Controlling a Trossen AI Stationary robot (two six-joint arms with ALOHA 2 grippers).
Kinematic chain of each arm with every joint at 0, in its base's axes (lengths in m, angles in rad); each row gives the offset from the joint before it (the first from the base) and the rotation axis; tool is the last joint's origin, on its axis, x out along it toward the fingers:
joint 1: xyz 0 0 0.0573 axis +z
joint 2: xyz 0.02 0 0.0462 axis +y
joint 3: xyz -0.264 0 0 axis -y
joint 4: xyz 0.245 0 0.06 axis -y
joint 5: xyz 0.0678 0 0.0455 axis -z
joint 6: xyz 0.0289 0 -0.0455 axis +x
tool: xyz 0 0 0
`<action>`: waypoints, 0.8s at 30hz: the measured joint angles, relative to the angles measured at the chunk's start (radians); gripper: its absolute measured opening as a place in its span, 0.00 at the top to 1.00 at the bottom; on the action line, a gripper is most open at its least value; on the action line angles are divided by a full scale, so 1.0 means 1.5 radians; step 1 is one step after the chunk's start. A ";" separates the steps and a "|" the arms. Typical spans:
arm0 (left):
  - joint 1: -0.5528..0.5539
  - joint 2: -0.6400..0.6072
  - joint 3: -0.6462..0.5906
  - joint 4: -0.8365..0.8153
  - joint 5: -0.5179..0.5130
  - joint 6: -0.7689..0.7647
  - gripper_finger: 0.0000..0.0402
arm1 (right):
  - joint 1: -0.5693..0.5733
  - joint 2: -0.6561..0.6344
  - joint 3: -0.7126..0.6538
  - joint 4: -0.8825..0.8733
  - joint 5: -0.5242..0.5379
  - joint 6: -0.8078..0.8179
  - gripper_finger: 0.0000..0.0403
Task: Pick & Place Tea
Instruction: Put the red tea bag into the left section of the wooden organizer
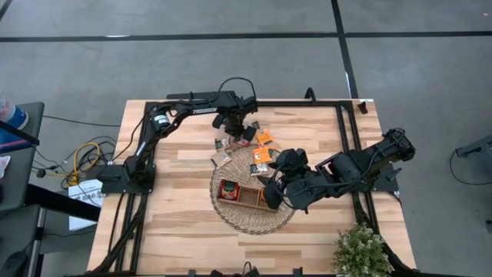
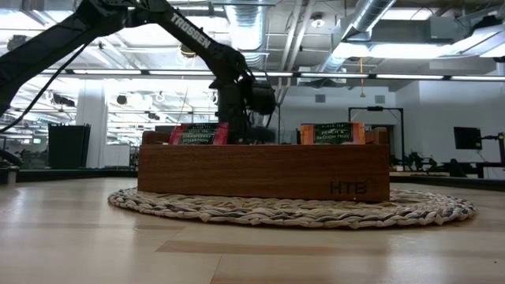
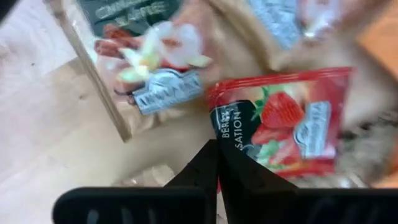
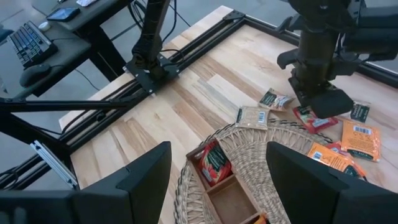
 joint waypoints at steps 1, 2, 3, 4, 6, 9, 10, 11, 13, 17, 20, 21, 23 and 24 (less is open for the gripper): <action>-0.001 -0.006 0.000 0.000 0.000 0.000 1.00 | 0.000 0.000 0.000 0.000 0.000 0.000 0.37; -0.002 -0.013 0.000 0.000 0.001 0.001 1.00 | 0.000 0.000 0.000 0.000 0.000 -0.001 0.37; -0.003 -0.017 0.000 0.000 0.001 0.004 1.00 | 0.000 0.000 0.000 0.000 0.000 -0.005 0.37; -0.003 -0.023 0.000 -0.001 0.001 0.009 1.00 | 0.000 0.000 0.000 0.000 0.000 -0.006 0.37; -0.003 -0.036 0.000 -0.002 0.001 0.019 1.00 | 0.001 0.000 0.000 -0.002 0.000 -0.007 0.37; -0.004 -0.064 0.001 -0.001 0.002 0.040 1.00 | 0.001 0.000 0.000 -0.006 0.001 -0.010 0.37; -0.004 -0.072 0.001 -0.003 0.003 0.052 1.00 | 0.002 0.000 0.000 -0.006 0.001 -0.012 0.37; -0.005 -0.080 0.001 -0.006 0.004 0.067 1.00 | 0.003 0.000 0.000 -0.006 0.001 -0.013 0.37; -0.010 -0.102 0.001 -0.010 0.010 0.100 1.00 | 0.006 0.000 0.000 -0.006 0.002 -0.018 0.37; -0.021 -0.151 0.001 -0.018 0.010 0.152 1.00 | 0.011 0.000 0.000 -0.015 0.002 -0.018 0.37; -0.031 -0.186 0.001 -0.031 0.006 0.194 1.00 | 0.017 0.000 0.000 -0.023 0.005 -0.018 0.37; -0.034 -0.199 0.001 -0.036 0.004 0.205 1.00 | 0.019 0.000 0.000 -0.027 0.005 -0.018 0.37; -0.042 -0.224 0.001 -0.046 0.004 0.220 1.00 | 0.024 0.000 0.000 -0.031 0.006 -0.018 0.37; -0.047 -0.237 0.001 -0.054 0.003 0.225 1.00 | 0.026 0.000 0.000 -0.032 0.007 -0.018 0.37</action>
